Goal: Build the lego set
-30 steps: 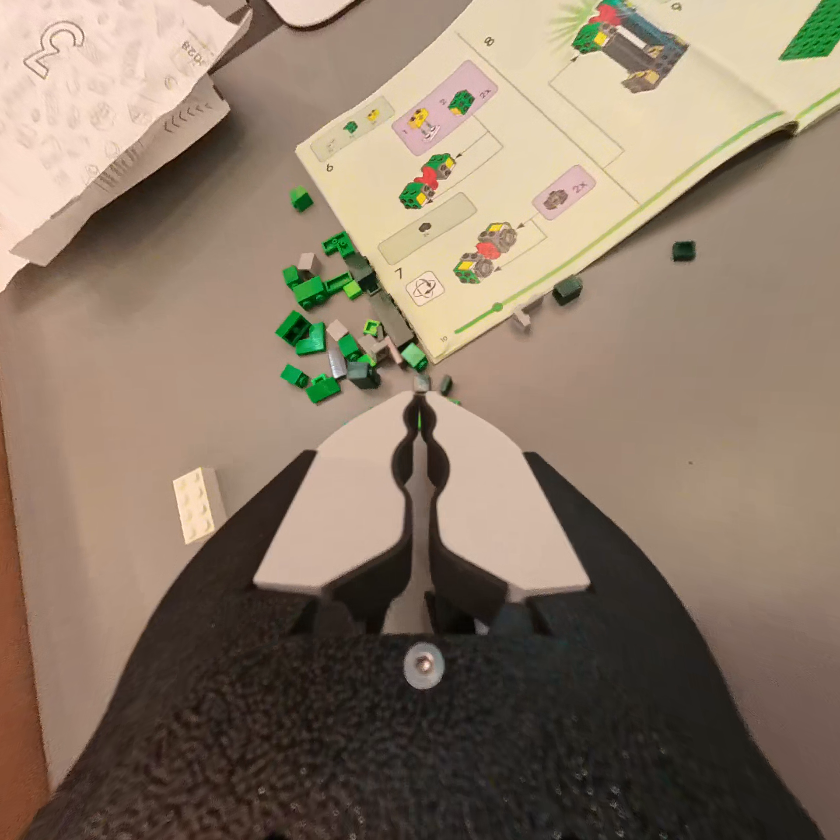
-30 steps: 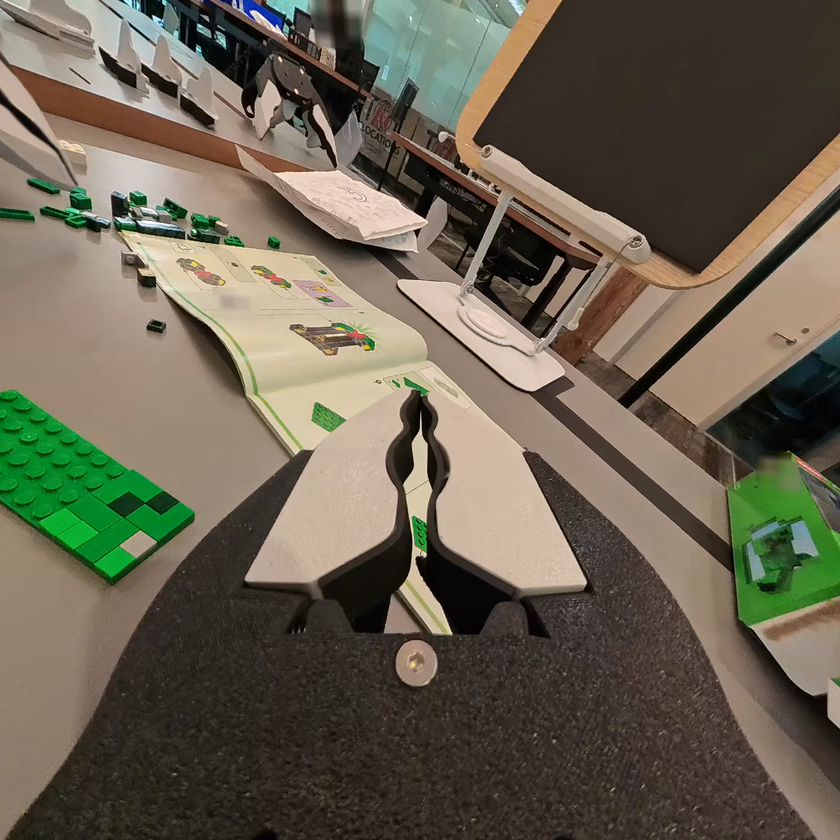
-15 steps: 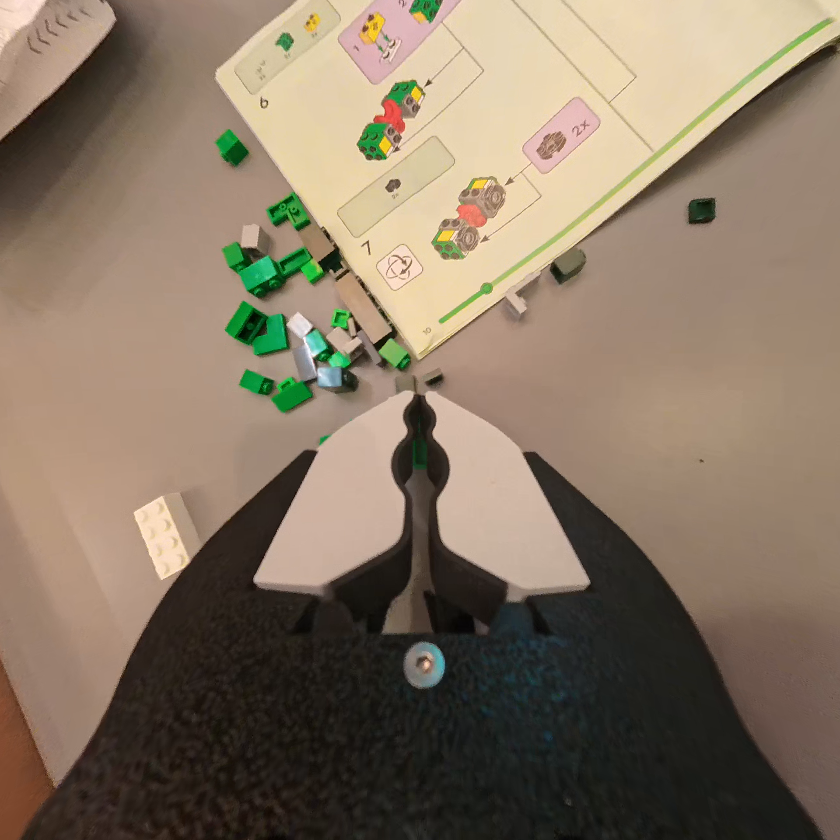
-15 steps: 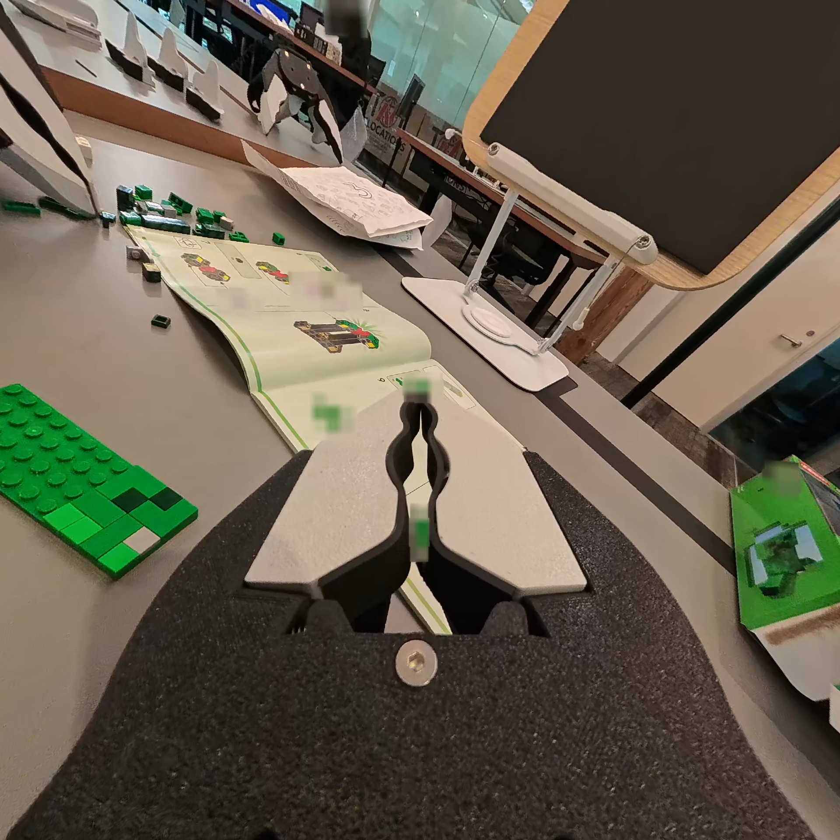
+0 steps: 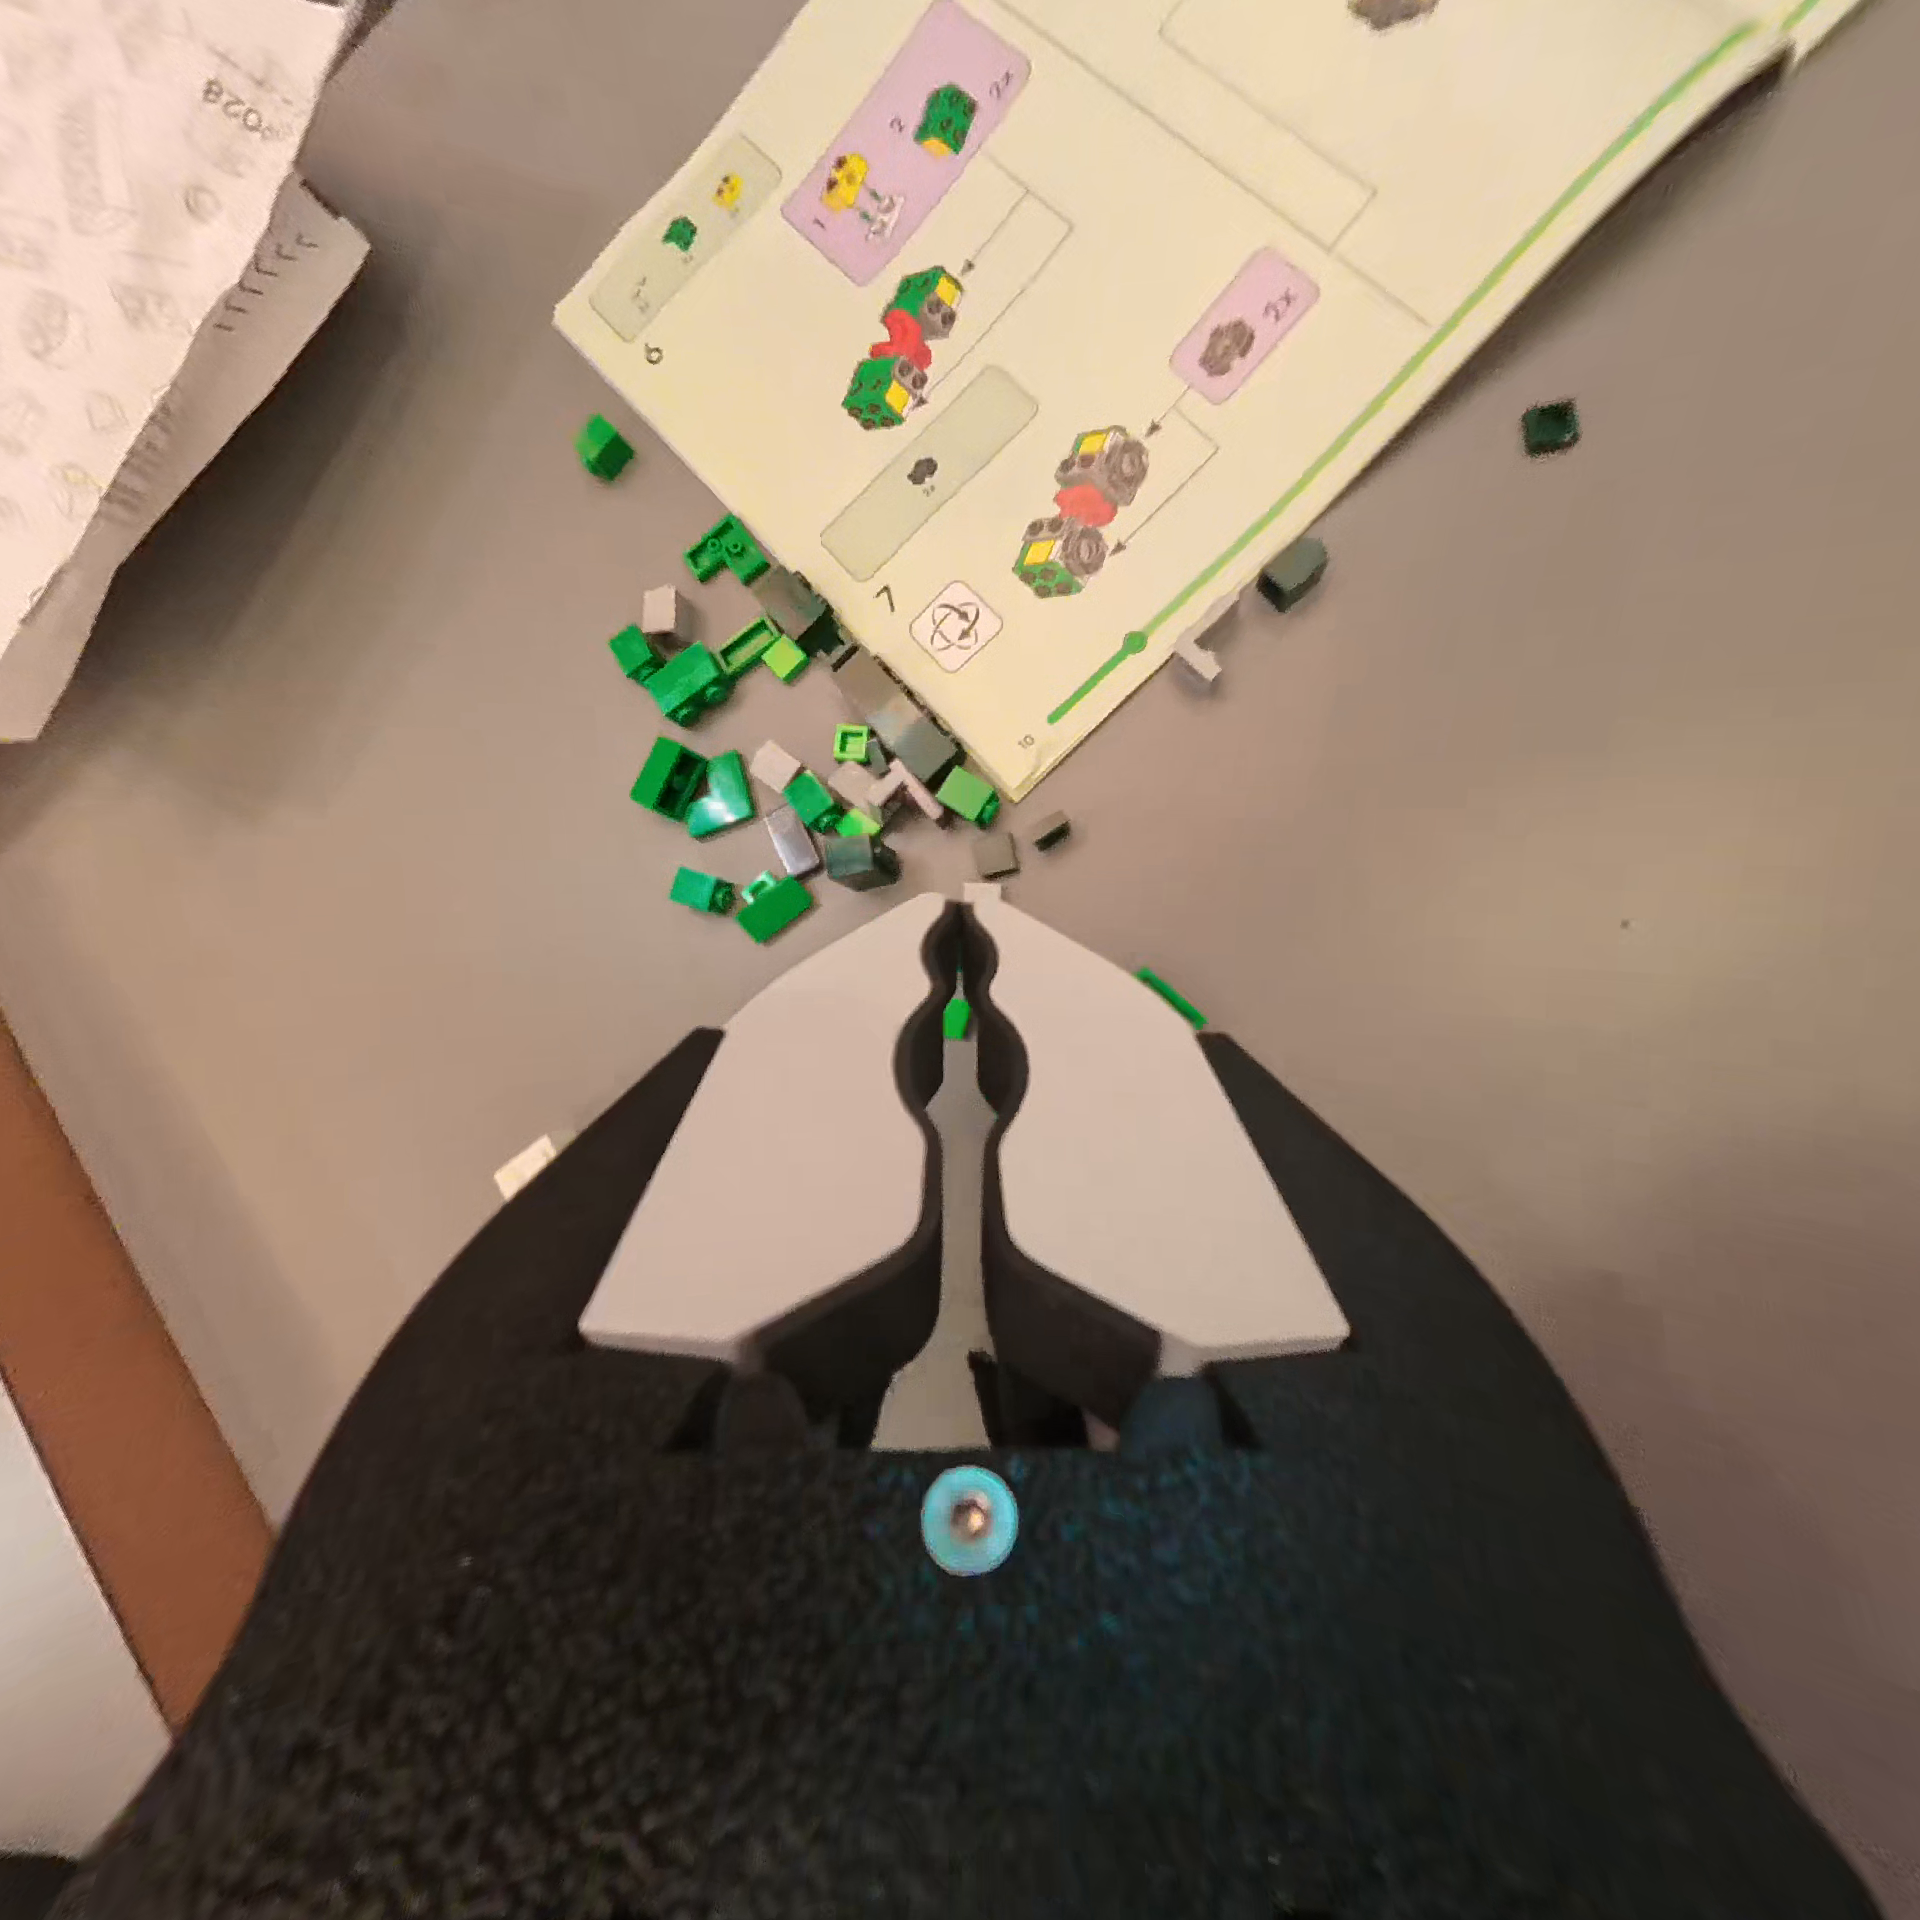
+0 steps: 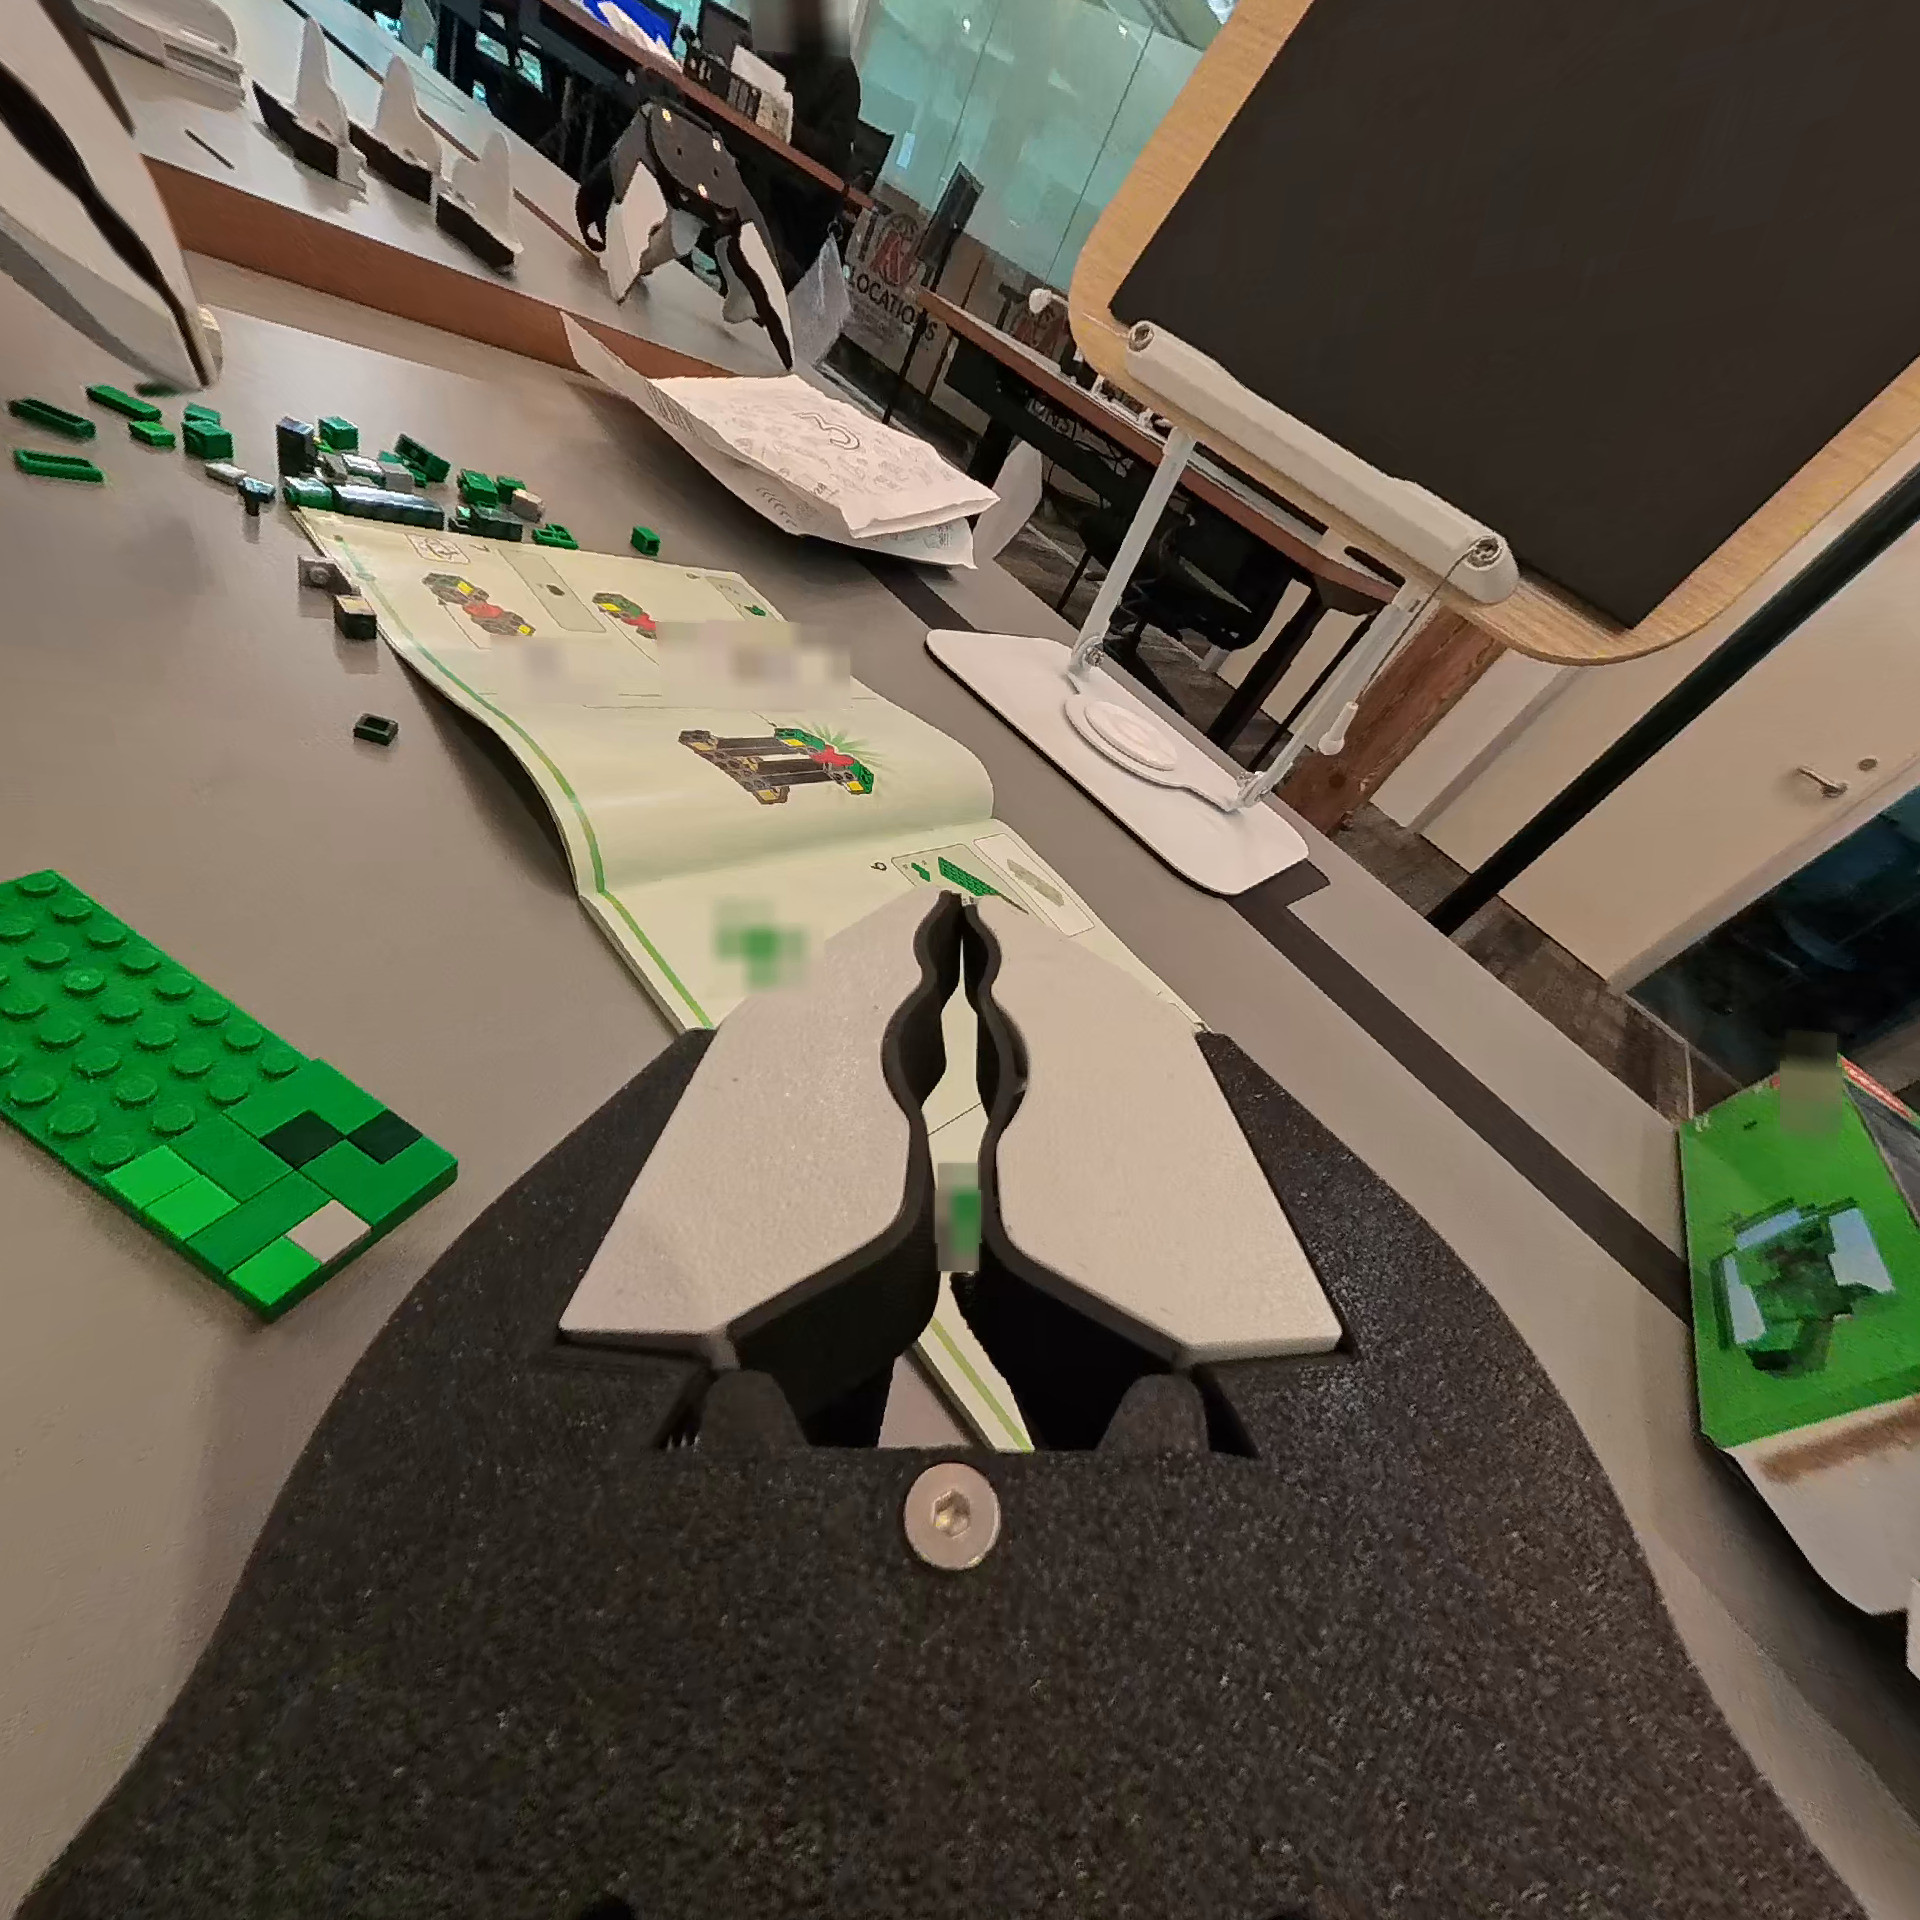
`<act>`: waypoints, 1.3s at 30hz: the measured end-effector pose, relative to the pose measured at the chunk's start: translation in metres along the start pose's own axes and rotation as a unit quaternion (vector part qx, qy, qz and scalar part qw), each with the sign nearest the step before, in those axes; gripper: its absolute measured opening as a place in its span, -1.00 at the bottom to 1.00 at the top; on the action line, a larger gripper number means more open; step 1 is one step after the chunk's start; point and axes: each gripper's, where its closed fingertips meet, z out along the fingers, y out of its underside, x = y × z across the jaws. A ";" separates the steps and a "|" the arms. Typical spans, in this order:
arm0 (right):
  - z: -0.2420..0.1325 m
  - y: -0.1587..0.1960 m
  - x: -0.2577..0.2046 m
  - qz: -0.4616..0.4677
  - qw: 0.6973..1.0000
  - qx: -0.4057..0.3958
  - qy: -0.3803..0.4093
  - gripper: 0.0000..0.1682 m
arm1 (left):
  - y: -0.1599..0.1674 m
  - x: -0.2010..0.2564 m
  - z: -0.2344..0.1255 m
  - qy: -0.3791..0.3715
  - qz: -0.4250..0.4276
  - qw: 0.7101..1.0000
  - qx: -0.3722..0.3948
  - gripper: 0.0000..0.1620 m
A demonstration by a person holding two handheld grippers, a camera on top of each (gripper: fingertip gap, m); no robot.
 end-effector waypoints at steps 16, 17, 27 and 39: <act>0.001 0.001 -0.001 0.001 1.000 -0.003 -0.004 -1.00 | 0.009 0.006 0.019 0.098 0.012 0.994 -0.040 -0.84; 0.001 0.001 -0.001 0.001 1.000 -0.003 -0.005 -1.00 | 0.009 0.007 0.019 0.100 0.013 0.994 -0.044 -0.84; 0.002 0.002 -0.003 -0.007 1.000 -0.009 -0.008 -1.00 | 0.009 0.007 -0.005 0.133 0.024 0.990 -0.037 -0.90; 0.003 0.002 -0.005 -0.015 1.000 -0.011 -0.008 -1.00 | 0.019 0.000 -0.010 0.106 0.034 0.993 -0.035 -0.91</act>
